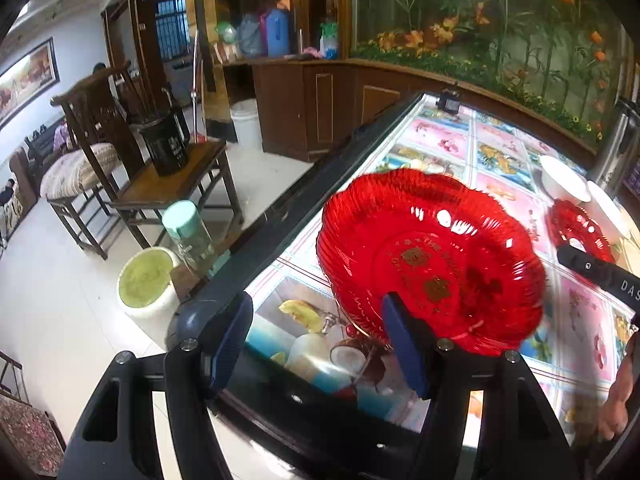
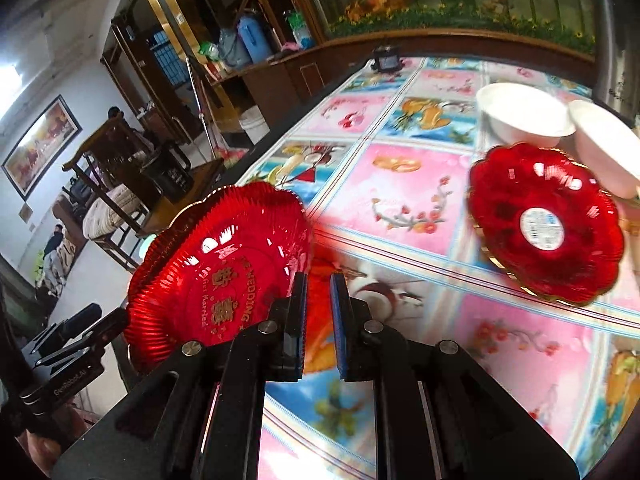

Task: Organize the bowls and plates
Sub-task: 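Carry the red plate stack along the table edge and open the left tool, then grasp the rim of the small labelled red plate with the left tool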

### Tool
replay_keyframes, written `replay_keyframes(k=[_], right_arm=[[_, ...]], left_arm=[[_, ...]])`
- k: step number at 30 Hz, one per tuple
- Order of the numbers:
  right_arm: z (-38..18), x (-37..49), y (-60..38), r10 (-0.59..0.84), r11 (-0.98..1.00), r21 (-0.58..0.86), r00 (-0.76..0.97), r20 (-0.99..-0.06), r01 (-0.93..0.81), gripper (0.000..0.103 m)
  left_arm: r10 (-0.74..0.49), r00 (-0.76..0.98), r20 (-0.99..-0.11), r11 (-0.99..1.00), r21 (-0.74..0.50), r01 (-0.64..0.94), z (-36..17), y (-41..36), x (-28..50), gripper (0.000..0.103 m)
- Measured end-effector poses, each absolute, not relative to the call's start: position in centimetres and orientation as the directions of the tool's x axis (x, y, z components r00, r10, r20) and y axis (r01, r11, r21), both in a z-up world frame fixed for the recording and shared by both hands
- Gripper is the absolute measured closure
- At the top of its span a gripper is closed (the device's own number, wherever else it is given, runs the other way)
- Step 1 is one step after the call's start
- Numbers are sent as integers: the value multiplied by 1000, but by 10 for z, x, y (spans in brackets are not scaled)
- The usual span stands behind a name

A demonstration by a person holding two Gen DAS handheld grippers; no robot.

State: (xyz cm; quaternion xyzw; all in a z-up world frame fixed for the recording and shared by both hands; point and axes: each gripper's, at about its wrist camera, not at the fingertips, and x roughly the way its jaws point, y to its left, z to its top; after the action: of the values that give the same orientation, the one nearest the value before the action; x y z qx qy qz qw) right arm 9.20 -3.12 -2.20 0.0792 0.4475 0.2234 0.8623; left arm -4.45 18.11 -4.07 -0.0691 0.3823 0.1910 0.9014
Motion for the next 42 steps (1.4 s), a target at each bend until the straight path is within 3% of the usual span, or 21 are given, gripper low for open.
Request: replay_keyframes(k=[3,9,15,19,20,29,42], right_arm=[[-12,84,-55,449,893,339,538,-714,-297,92],[11,70,-106,409,911,333,625,-665,-242,92],[27,65,-174,355,920,369,686,-635,-135,92],[27,69,-221,347,901,430,700,-624,-64,63],[26,70,-229,358,892,449,699,-619,-59,62],[-8,108,-258,556,739,674,563,-611,1,62],[-52,132,-269,527,694,693,517,-675,198,62]], left_arm=[[297,676,-675,923,21,-384,-23,168,-54,33],[174,754,-633,968,-30,-249,6,125,-56,23],[9,723,-690,992,-84,-93,3,69,-20,23],[-53,674,-737,991,-124,-58,-5,38,17,23],[-58,669,-741,991,-125,-52,-7,30,24,23],[-76,536,-841,973,-179,-144,-45,-4,101,23],[-169,468,-867,919,-310,-244,-70,-1,156,23]])
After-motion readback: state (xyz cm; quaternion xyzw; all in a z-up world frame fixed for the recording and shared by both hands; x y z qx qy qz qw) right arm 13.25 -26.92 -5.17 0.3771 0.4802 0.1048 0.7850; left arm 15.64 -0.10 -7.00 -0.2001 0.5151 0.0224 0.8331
